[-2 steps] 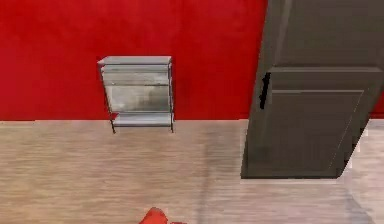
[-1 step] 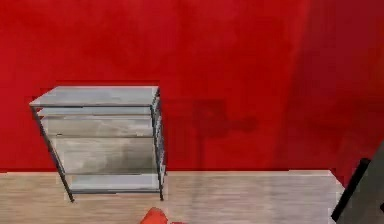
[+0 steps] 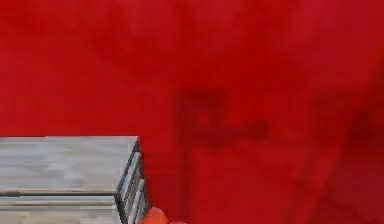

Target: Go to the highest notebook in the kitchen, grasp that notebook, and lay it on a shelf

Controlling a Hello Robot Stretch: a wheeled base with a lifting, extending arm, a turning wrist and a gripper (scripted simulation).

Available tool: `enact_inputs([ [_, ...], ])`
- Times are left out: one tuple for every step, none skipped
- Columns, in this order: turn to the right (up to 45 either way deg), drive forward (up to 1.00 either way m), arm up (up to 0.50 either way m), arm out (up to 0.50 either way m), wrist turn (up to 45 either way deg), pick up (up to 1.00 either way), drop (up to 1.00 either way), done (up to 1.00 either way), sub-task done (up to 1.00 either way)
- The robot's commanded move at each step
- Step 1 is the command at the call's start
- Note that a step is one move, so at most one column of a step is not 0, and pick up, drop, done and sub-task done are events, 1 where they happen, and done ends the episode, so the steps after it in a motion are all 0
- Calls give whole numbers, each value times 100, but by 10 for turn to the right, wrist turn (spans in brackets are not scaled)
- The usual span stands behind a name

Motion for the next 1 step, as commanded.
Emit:
enact_inputs([
  [-450, 0, 0, 0, 0, 0, 0, 0, 0],
])
